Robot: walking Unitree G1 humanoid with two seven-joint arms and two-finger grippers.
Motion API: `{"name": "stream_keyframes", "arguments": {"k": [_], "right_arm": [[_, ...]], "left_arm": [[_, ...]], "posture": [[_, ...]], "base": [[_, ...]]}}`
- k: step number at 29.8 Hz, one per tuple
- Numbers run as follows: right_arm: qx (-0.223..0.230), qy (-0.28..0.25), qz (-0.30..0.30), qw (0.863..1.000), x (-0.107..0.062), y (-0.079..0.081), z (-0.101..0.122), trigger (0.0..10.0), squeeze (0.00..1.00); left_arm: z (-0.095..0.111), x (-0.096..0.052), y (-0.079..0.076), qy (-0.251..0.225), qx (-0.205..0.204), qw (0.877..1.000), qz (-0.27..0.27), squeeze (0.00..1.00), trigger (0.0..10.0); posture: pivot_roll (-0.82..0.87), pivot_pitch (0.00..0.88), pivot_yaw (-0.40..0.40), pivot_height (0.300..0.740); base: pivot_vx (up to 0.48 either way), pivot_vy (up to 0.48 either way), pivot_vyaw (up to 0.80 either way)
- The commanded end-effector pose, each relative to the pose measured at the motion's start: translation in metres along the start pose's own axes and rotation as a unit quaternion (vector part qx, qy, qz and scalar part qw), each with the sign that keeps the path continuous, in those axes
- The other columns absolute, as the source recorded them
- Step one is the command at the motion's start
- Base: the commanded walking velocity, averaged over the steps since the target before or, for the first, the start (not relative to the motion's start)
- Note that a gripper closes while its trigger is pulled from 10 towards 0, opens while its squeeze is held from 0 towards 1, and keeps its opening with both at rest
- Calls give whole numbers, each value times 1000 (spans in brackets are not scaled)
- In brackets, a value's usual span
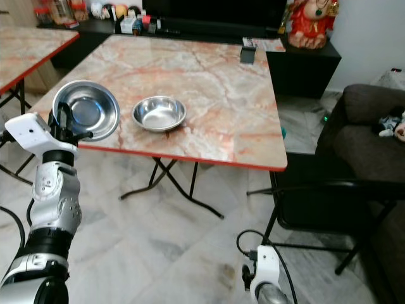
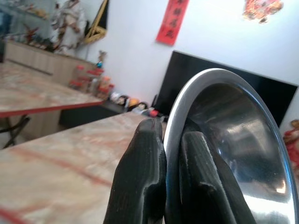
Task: Setting the table
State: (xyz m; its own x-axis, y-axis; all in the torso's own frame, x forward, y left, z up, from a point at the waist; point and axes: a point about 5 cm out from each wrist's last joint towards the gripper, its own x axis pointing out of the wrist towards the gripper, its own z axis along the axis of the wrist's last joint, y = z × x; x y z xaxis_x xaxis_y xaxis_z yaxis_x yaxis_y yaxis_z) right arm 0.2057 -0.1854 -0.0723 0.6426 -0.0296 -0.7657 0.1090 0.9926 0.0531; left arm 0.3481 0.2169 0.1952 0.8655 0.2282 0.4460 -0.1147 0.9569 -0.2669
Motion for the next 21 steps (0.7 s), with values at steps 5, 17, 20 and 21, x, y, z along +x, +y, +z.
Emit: {"name": "stream_keyframes", "arguments": {"k": [5, 17, 20, 21], "right_arm": [[8, -5, -3, 1000, 0, 0, 3, 10000, 0], [12, 7, -5, 1000, 0, -1, -2, 10000, 0], [12, 6, -3, 1000, 0, -1, -1, 10000, 0], [12, 2, -3, 1000, 0, -1, -1, 10000, 0]], "left_arm": [[1, 5, -9, 6, -10, 1000, -23, 0, 10000], [1, 7, -15, 4, -16, 999, -34, 0, 10000], [1, 7, -16, 4, -16, 999, -36, 0, 10000], [2, 7, -16, 4, -17, 999, -38, 0, 10000]], "posture": [[76, 46, -42, 740], [74, 56, -43, 740], [75, 57, -43, 740], [74, 56, -41, 740]], "base": [[343, 0, 0], [346, 0, -38], [356, 0, -613], [352, 0, -525]]}}
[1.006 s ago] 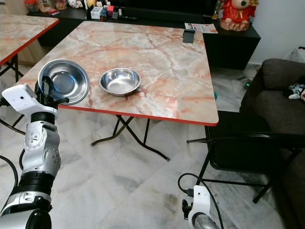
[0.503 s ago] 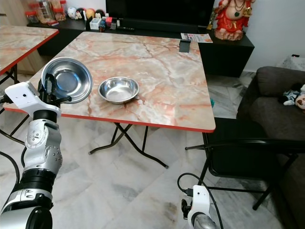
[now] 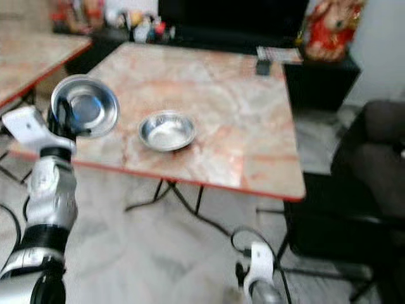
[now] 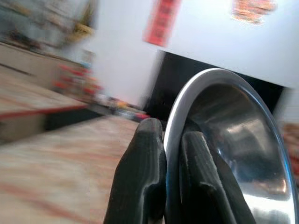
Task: Setting the table
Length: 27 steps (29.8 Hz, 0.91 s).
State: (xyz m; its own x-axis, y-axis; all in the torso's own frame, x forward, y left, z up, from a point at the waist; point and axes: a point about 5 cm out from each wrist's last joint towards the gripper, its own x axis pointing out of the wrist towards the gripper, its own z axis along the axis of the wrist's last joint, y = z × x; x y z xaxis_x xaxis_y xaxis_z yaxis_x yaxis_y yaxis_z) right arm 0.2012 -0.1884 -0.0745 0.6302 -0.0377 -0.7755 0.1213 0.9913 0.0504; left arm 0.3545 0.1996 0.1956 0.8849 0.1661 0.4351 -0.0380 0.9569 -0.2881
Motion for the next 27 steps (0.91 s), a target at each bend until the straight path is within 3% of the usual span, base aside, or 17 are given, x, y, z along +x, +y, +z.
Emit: {"name": "stream_keyframes", "arguments": {"k": [1, 27], "right_arm": [[9, -7, 2, 1000, 1, 3, 4, 10000, 0], [11, -3, 3, 1000, 1, 6, 1, 10000, 0]], "left_arm": [[8, 5, 1, -11, 11, 1000, -9, 0, 10000], [0, 1, -11, 9, -17, 999, -34, 0, 10000]], "posture": [[74, 56, -41, 740], [82, 102, -45, 740]], "base": [[352, 0, -525], [348, 0, 0]]}}
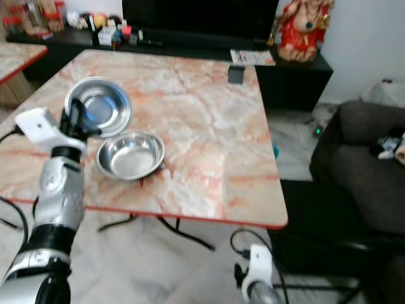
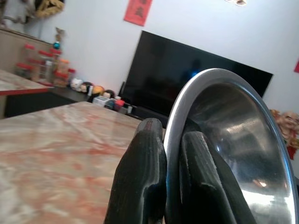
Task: Setting the table
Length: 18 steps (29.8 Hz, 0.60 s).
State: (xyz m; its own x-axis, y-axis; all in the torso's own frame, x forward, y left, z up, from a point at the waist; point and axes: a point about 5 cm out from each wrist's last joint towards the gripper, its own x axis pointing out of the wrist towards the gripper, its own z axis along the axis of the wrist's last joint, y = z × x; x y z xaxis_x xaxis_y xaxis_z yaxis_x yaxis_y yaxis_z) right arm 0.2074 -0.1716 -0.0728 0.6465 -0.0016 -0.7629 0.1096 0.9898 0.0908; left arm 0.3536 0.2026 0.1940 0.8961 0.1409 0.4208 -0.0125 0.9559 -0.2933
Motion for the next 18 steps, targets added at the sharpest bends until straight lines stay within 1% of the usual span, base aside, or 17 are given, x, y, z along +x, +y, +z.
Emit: {"name": "stream_keyframes", "arguments": {"k": [1, 3, 6, 11, 13, 14, 15, 16, 17, 18], "right_arm": [[3, 4, -17, 1000, -2, -12, -3, 10000, 0], [3, 5, -17, 1000, -2, -12, -3, 10000, 0], [4, 6, -17, 1000, -2, -12, -4, 10000, 0], [5, 6, -17, 1000, -2, -12, -4, 10000, 0], [4, 6, -18, 1000, -2, -13, -5, 10000, 0], [4, 6, -18, 1000, -2, -13, -5, 10000, 0], [2, 7, -17, 1000, -2, -13, -5, 10000, 0], [0, 8, -17, 1000, -3, -13, -5, 10000, 0], [-1, 8, -17, 1000, -3, -13, -6, 10000, 0], [-1, 9, -17, 1000, -3, -13, -6, 10000, 0]], "left_arm": [[-1, 1, -15, -1, -10, 1000, -25, 0, 10000], [-2, 1, -16, 1, -12, 1000, -25, 0, 10000], [-6, 0, -21, 14, -19, 999, -31, 0, 10000], [-7, -1, -21, 18, -25, 999, -28, 0, 10000], [-13, -6, -23, 40, -51, 998, -19, 0, 10000], [-13, -6, -23, 40, -51, 998, -19, 0, 10000], [-18, -7, -23, 60, -101, 993, 10, 0, 10000], [-21, -8, -24, 74, -139, 987, 30, 0, 10000], [-22, -9, -28, 80, -169, 982, 36, 0, 10000], [-22, -9, -34, 87, -184, 979, 31, 0, 10000]], "posture": [[80, 104, -45, 740], [80, 104, -45, 740], [78, 108, -45, 740], [78, 108, -46, 740], [77, 113, -45, 740], [77, 113, -45, 740], [77, 114, -45, 740], [82, 115, -45, 740], [83, 115, -45, 740], [80, 113, -45, 740]], "base": [[330, 0, 0], [330, 0, 0], [0, 0, 0], [0, 0, 0], [0, 0, 0], [0, 0, 0], [0, 0, 0], [0, 0, 0], [0, 0, 0], [0, 0, 0]]}}
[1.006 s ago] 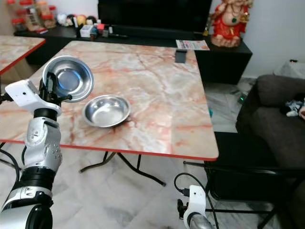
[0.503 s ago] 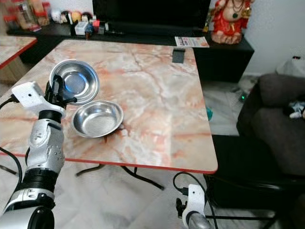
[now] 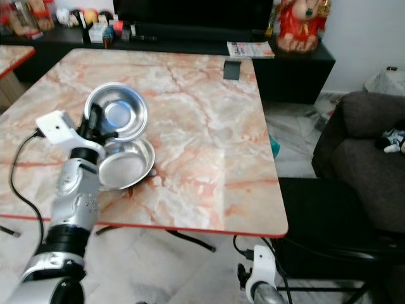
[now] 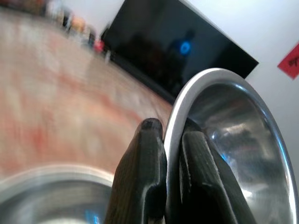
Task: Setting the table
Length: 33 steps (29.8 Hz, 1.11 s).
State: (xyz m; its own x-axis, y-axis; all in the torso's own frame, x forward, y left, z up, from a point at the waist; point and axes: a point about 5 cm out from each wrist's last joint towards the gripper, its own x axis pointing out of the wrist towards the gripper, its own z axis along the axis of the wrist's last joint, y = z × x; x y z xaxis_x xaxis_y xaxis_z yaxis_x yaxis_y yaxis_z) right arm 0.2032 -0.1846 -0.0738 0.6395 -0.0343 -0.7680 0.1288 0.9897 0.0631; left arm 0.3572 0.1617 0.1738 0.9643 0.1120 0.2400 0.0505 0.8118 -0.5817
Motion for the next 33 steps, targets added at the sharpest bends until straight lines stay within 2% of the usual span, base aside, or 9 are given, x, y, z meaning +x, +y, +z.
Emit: {"name": "stream_keyframes", "arguments": {"k": [1, 3, 9, 10, 11, 14, 16, 24, 33], "right_arm": [[-1, 8, 1, 1000, -1, 0, -5, 10000, 0], [-3, 9, 2, 1000, -1, 0, -6, 10000, 0], [-8, 12, 5, 1000, -1, 0, -7, 10000, 0], [-8, 12, 5, 1000, -1, 0, -7, 10000, 0], [-8, 12, 6, 1000, -1, 0, -7, 10000, 0], [-9, 12, 7, 1000, -1, 1, -6, 10000, 0], [-8, 10, 9, 1000, -1, 2, -5, 10000, 0], [-5, 11, 10, 1000, -1, 3, -5, 10000, 0], [-3, 14, 13, 1000, -1, 5, -8, 10000, 0]], "left_arm": [[6, -2, -12, -1, -18, 1000, -15, 0, 10000], [4, -4, -21, 8, -10, 1000, -27, 0, 10000], [14, 2, -26, -1, -26, 999, 46, 0, 10000], [15, 3, -25, 2, -18, 998, 56, 0, 10000], [15, 5, -21, 22, 27, 996, 81, 0, 10000], [17, 5, -15, 38, 46, 992, 109, 0, 10000], [19, 6, -13, 47, 87, 989, 109, 0, 10000], [9, 8, 3, 108, 54, 980, 159, 0, 10000], [5, 8, 0, 118, 87, 978, 149, 0, 10000]], "posture": [[80, 111, -43, 740], [78, 109, -41, 740], [78, 103, -43, 740], [77, 98, -42, 740], [77, 95, -41, 740], [73, 91, -39, 740], [77, 87, -39, 740], [76, 105, -41, 740], [71, 120, -37, 740]], "base": [[0, 0, 0], [0, 0, 0], [0, 0, 0], [0, 0, 0], [0, 0, 0], [0, 0, 0], [0, 0, 0], [0, 0, 0], [0, 0, 0]]}}
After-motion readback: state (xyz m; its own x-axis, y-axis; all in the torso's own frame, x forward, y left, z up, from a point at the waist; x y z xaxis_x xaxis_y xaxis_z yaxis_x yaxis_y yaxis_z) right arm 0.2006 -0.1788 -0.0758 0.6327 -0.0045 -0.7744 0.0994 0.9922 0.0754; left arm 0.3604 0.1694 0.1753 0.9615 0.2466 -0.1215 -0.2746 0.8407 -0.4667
